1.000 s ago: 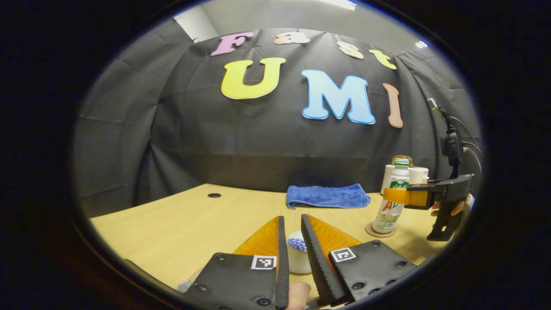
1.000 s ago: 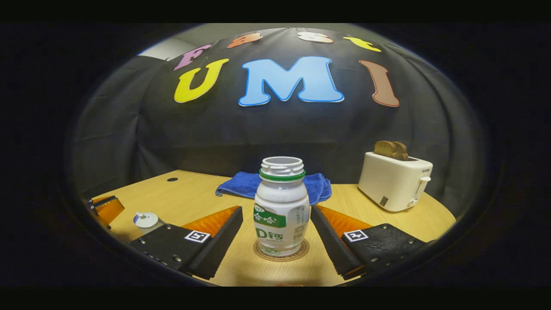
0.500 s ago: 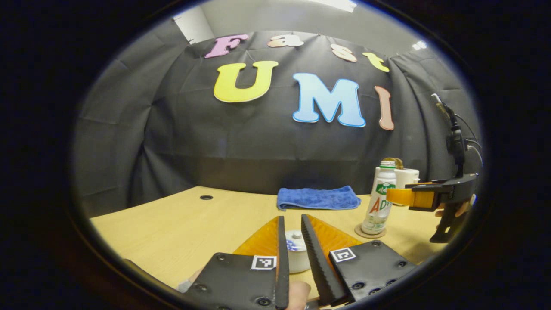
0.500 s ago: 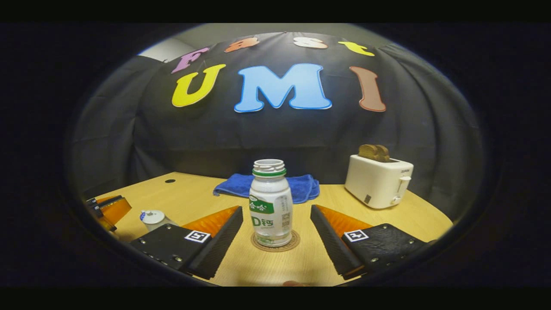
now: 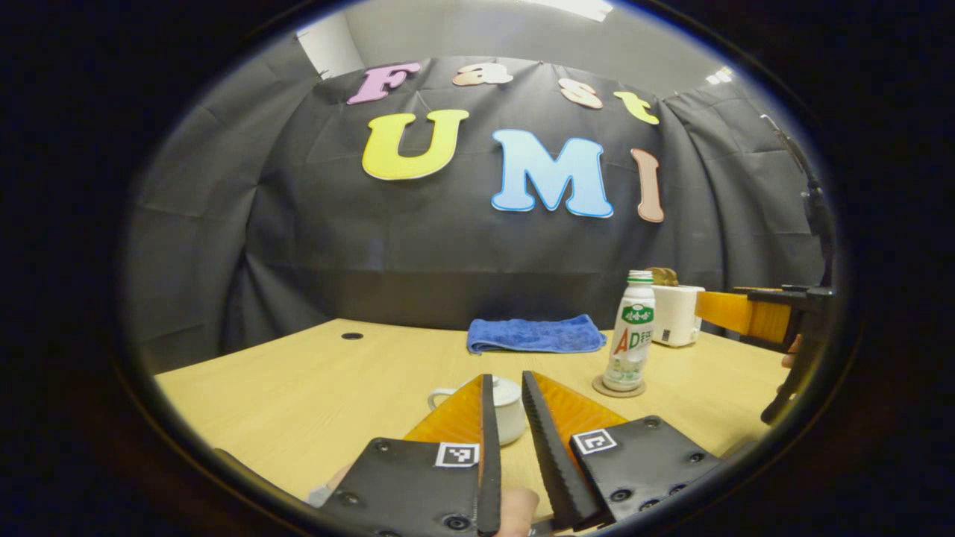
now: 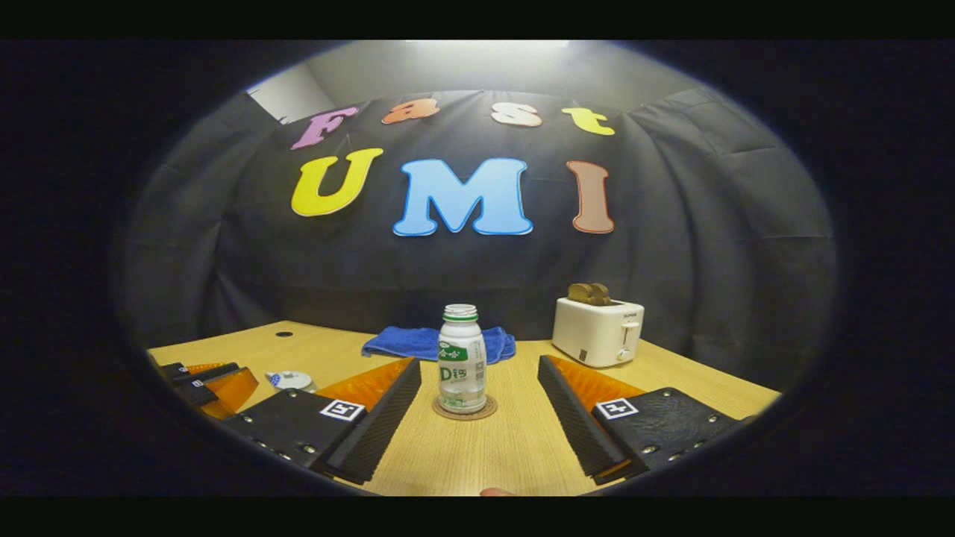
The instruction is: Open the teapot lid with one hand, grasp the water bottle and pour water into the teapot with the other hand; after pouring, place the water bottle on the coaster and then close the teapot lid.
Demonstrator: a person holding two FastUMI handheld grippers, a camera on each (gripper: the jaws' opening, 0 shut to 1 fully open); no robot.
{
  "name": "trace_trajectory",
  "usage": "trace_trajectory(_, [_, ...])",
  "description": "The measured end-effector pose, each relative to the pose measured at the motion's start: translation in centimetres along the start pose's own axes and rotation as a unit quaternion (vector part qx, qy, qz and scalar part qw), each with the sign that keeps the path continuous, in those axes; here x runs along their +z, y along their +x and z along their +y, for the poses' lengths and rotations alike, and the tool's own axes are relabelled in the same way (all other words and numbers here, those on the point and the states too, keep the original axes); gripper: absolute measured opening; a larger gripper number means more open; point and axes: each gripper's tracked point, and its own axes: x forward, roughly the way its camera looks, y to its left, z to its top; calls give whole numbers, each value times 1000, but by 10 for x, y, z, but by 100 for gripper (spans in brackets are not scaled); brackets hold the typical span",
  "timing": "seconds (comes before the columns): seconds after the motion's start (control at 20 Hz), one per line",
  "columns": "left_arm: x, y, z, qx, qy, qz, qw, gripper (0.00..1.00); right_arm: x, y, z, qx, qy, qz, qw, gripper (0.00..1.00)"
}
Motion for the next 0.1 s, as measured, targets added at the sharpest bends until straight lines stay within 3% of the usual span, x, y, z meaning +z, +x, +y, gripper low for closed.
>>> trace_trajectory(0.1, [0,-12,-4,-4,-4,-5,1000,77,-6,-12,3,-3,-6,-3,1000,97])
